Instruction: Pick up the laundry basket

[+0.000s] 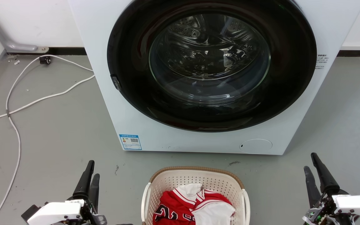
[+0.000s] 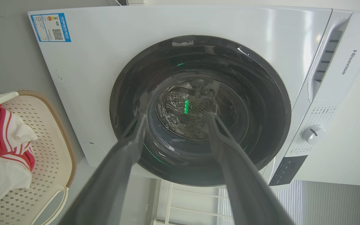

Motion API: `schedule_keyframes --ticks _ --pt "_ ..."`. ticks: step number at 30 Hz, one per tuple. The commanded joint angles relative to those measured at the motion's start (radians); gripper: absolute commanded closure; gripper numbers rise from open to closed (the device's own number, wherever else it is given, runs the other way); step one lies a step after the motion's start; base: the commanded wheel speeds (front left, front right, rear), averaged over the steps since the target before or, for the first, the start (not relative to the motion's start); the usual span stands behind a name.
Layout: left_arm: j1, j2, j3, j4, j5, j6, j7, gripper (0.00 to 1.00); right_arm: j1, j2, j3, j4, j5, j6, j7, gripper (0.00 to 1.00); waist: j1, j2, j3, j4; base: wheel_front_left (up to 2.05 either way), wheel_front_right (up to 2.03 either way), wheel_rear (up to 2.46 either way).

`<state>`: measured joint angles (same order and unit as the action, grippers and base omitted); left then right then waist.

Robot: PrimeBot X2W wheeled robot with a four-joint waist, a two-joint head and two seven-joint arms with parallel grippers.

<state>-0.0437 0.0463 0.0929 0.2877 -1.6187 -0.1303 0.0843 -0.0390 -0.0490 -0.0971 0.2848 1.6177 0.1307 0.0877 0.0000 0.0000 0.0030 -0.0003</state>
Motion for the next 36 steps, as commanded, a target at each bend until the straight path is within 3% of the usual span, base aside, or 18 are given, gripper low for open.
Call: schedule_keyframes --ticks 1,8,17,29,36 --pt "-0.012 0.002 -0.008 -0.028 0.011 0.0 -0.012 0.0 -0.011 -0.002 0.002 -0.031 -0.013 0.0 -0.012 0.0 0.0 0.0 0.0 0.0 0.0 0.0 0.0" --pt "-0.005 0.003 0.0 -0.043 0.055 0.0 -0.045 0.0 -0.006 -0.002 -0.008 -0.038 -0.052 0.0 -0.046 0.0 0.0 0.0 0.0 -0.001 0.0 0.0 0.0" --pt "-0.01 0.003 0.068 -0.065 0.203 0.042 -0.084 0.0 -0.02 -0.002 -0.051 -0.041 -0.246 0.0 -0.085 0.0 0.0 0.0 0.002 -0.002 0.0 0.0 0.0" --pt "-0.011 0.004 0.084 -0.201 0.421 0.127 -0.13 0.0 -0.019 -0.002 -0.034 -0.196 -0.627 0.0 -0.131 0.0 0.0 0.0 0.011 -0.001 0.0 0.0 0.0" --pt "0.006 0.004 0.012 -0.304 0.616 0.176 -0.155 0.0 -0.017 -0.003 -0.01 -0.287 -0.823 0.0 -0.156 0.0 0.0 0.0 0.017 -0.001 0.0 0.0 0.0"
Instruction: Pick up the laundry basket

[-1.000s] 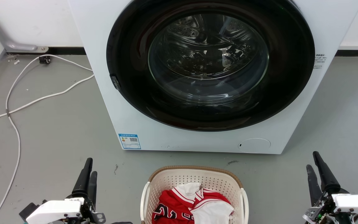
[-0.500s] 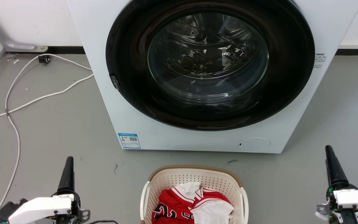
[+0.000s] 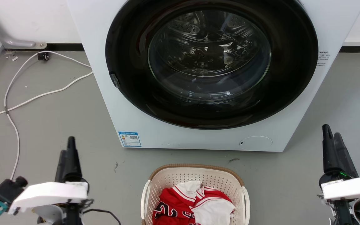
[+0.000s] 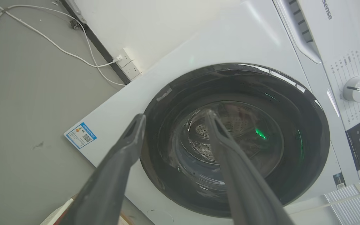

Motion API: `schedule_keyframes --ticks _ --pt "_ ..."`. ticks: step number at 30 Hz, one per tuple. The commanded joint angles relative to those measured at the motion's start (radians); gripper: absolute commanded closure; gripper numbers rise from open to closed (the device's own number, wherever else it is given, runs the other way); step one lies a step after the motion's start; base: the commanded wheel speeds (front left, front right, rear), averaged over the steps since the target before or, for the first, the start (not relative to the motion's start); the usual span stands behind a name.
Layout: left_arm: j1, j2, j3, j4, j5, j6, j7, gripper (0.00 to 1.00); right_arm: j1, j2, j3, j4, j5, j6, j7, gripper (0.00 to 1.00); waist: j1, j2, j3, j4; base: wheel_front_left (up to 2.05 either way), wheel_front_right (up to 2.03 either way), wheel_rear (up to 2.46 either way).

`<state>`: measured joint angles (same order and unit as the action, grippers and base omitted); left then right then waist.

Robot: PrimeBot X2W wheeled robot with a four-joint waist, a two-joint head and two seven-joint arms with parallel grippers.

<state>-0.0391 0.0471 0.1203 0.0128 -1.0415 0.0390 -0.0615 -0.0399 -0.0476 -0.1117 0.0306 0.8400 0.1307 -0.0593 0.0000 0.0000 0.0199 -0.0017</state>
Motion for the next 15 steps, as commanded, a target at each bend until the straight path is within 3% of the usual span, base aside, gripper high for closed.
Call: schedule_keyframes --ticks 1,15 --pt "0.012 0.003 -0.031 -0.028 0.059 0.007 -0.012 0.0 -0.014 -0.004 0.007 -0.042 -0.071 0.0 -0.013 0.0 0.0 0.0 0.001 0.0 0.0 0.0 0.0" --pt "0.031 0.003 -0.135 -0.088 0.36 -0.015 -0.056 0.0 0.014 -0.004 0.038 -0.118 -0.327 0.0 -0.057 0.0 0.0 0.0 0.006 0.001 0.0 0.0 0.0"
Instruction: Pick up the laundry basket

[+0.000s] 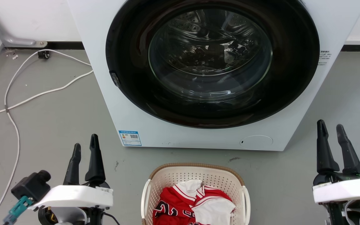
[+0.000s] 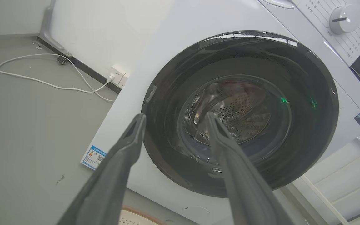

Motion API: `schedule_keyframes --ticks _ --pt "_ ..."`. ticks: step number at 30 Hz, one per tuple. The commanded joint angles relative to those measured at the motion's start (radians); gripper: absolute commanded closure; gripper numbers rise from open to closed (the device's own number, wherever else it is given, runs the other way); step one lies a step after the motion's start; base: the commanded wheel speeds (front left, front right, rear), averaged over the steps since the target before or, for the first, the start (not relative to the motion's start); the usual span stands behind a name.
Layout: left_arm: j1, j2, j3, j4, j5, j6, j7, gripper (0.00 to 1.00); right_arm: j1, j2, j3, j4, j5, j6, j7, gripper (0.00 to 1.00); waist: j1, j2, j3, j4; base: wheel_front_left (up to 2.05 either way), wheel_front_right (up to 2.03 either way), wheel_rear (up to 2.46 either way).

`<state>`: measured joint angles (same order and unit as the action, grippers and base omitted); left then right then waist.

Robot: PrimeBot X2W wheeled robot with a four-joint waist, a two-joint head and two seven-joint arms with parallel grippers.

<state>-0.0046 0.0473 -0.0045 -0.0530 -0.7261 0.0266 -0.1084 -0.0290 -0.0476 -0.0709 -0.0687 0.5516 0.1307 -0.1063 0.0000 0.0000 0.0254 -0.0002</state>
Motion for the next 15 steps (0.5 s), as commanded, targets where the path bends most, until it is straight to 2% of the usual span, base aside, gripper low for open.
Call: schedule_keyframes --ticks 1,4,7,15 --pt "-0.001 0.003 -0.018 -0.025 0.068 -0.001 -0.012 0.0 0.005 -0.004 -0.004 -0.019 -0.054 0.0 -0.013 0.0 0.0 0.0 0.001 -0.001 0.0 0.0 0.0" --pt "0.004 0.015 -0.051 -0.023 0.152 0.007 -0.02 0.0 0.01 -0.004 0.001 -0.025 -0.096 0.0 -0.021 0.0 0.0 0.0 0.003 -0.003 0.0 0.0 0.0" --pt "0.006 0.036 -0.094 -0.026 0.216 0.032 -0.029 0.0 0.02 -0.004 0.009 -0.028 -0.139 0.0 -0.029 0.0 0.0 0.0 0.002 -0.005 0.0 0.0 0.0" --pt "0.003 0.09 -0.196 -0.034 0.303 0.106 -0.048 0.0 0.042 -0.004 0.004 -0.022 -0.212 0.0 -0.048 0.0 0.0 0.0 -0.001 -0.006 0.0 0.0 0.0"
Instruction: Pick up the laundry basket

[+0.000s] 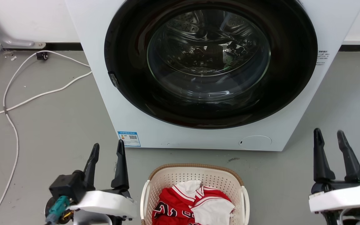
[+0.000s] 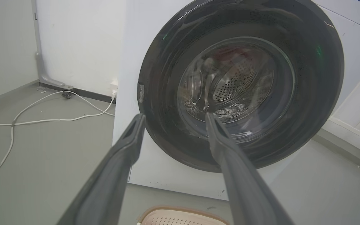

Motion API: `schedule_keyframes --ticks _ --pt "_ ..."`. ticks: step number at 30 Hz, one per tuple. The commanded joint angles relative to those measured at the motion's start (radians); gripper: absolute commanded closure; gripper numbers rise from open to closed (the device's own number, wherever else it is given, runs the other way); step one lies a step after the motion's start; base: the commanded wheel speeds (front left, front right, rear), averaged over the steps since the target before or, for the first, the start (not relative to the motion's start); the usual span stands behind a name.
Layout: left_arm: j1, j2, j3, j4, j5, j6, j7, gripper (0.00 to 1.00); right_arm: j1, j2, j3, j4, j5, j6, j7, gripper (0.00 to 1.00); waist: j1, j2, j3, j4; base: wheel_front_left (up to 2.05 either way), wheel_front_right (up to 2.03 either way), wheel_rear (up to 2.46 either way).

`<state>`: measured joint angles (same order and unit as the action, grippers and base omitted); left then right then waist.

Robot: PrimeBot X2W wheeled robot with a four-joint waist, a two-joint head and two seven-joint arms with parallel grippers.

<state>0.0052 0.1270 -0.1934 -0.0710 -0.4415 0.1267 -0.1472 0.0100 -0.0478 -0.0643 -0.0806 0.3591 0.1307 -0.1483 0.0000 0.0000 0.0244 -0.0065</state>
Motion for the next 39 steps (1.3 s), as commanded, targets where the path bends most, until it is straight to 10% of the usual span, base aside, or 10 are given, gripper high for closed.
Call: schedule_keyframes --ticks 1,19,39 --pt "-0.01 0.025 -0.034 -0.016 0.04 0.025 -0.013 0.0 0.015 -0.004 -0.01 0.014 -0.043 0.0 -0.012 0.0 0.0 0.0 -0.002 0.0 0.0 0.0 0.0" --pt "-0.013 0.077 -0.156 0.016 0.155 0.112 -0.055 0.0 0.03 -0.004 0.024 0.042 -0.2 0.0 -0.053 0.0 0.0 0.0 0.0 -0.001 0.0 0.0 0.0" --pt "0.031 0.001 -0.077 0.093 0.302 -0.034 -0.098 0.0 0.039 -0.004 0.03 0.028 -0.338 0.0 -0.098 0.0 0.0 0.0 0.016 -0.015 0.0 0.0 0.0"
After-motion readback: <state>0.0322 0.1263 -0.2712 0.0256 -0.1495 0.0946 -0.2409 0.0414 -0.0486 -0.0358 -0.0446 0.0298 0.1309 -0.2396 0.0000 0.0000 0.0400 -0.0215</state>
